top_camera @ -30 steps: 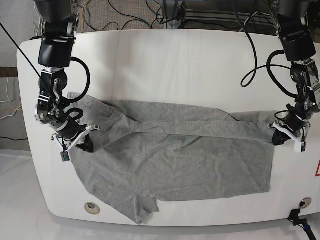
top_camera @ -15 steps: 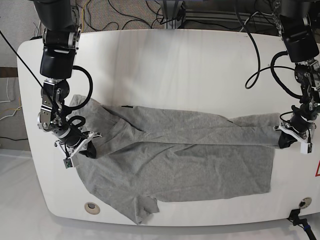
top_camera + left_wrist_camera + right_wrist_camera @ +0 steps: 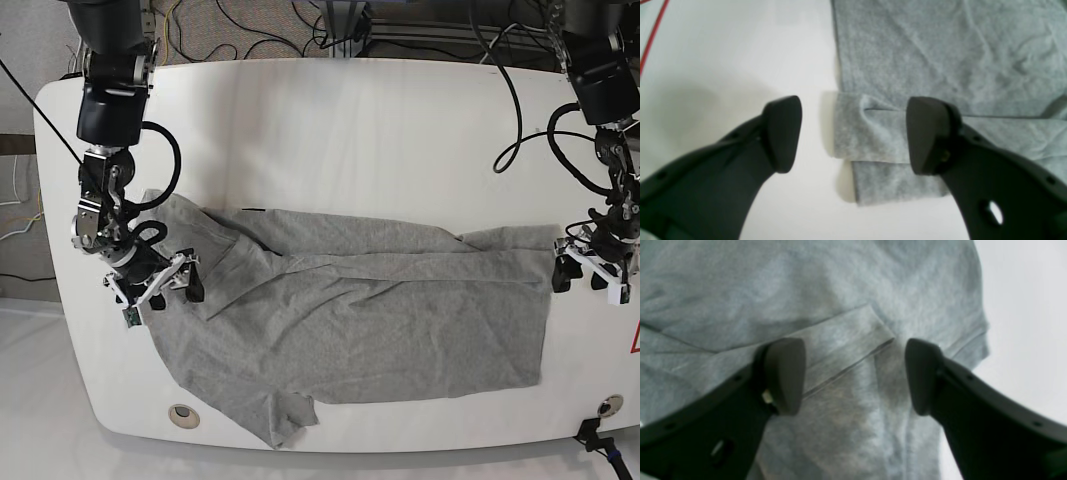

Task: Fold the T-shirt properly
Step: 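Open both grippers and raise them off the folded shirt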

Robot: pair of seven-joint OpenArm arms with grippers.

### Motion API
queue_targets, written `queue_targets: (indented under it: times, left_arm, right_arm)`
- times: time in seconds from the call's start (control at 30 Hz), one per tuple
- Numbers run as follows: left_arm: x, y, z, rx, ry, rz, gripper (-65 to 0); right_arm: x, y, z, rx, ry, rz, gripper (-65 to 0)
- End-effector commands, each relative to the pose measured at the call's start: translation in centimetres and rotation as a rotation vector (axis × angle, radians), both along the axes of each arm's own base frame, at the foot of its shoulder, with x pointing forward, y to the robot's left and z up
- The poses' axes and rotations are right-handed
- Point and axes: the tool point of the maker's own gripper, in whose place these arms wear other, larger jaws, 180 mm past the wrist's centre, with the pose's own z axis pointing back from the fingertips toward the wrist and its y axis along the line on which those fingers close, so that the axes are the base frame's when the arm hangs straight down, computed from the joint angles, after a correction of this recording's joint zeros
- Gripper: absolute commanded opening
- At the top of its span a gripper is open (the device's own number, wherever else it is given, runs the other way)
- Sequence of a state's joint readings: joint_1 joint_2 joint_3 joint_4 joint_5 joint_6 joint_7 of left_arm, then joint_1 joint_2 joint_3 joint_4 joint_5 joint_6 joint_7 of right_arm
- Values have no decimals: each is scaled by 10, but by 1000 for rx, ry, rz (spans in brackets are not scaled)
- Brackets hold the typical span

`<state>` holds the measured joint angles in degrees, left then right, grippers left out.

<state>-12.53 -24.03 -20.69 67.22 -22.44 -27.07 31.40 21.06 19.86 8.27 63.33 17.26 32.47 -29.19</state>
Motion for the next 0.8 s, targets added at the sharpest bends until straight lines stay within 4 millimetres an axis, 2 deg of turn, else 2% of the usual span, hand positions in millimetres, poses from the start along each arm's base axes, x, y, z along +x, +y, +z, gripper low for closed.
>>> queue_targets:
  times: [0.0, 0.1, 0.2, 0.3, 0.37, 0.43, 0.63, 0.77]
  left_arm:
    - [6, 20, 28, 45, -73, 30, -189]
    - [-3, 22, 37, 117, -83, 21, -189]
    - [-22, 10, 44, 210, -91, -32, -189]
    - [-42, -5, 47, 256, -92, -80, -189]
    - [-52, -13, 47, 277, -90, -107, -189]
    - [-61, -19, 45, 289, -82, -126, -189]
    - [-72, -29, 40, 257, -144, -138, -189]
    - [-74, -26, 31, 244, -122, -128, -189]
  right_arm:
    - [1, -8, 37, -45, -114, 14, -202]
    - [-23, -3, 47, -107, -154, 59, -202]
    - [-53, -8, 39, -196, -136, 66, -202]
    - [-84, -28, 27, -260, -99, 18, -202]
    - [-98, -36, 18, -275, -74, -4, -202]
    - [-110, -55, 12, -296, -48, -49, -202]
    - [-121, -67, -13, -274, 23, -80, -202]
    - [-124, -70, -24, -253, 37, -92, -202]
